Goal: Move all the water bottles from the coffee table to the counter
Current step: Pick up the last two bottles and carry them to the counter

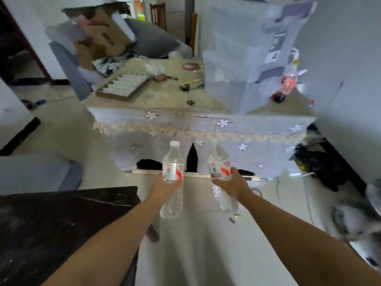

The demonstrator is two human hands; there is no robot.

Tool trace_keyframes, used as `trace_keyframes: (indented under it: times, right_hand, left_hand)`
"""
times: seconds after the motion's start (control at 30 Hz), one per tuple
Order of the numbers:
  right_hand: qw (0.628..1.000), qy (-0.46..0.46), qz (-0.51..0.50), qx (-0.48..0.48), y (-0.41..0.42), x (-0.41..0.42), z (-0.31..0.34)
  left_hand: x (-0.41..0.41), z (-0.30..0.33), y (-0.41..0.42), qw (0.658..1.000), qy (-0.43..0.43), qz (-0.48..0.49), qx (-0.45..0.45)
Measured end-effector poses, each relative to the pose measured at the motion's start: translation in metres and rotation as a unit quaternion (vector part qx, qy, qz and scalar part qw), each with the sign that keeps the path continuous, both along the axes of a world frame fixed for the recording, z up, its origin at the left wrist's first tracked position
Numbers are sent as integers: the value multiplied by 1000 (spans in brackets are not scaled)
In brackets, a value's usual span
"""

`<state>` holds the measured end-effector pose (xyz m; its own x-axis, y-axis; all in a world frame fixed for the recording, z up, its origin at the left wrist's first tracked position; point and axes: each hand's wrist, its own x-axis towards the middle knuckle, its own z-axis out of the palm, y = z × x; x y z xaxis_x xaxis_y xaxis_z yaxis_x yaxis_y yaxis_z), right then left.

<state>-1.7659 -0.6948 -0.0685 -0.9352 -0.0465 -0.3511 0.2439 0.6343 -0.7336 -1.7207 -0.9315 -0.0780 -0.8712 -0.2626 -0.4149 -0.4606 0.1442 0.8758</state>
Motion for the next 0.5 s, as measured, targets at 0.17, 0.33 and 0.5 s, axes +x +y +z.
trace_keyframes:
  times: [0.17, 0.33, 0.5]
  right_hand:
    - [996, 5, -91, 24, 143, -7, -24]
    - [978, -6, -207, 12, 238, 24, 11]
    - [940, -4, -340, 17, 333, 71, 14]
  left_hand:
    - [-48, -6, 129, 995, -1, -99, 12]
    - [-78, -1, 245, 982, -19, -186, -31]
    - [-93, -6, 362, 956, -34, -290, -23]
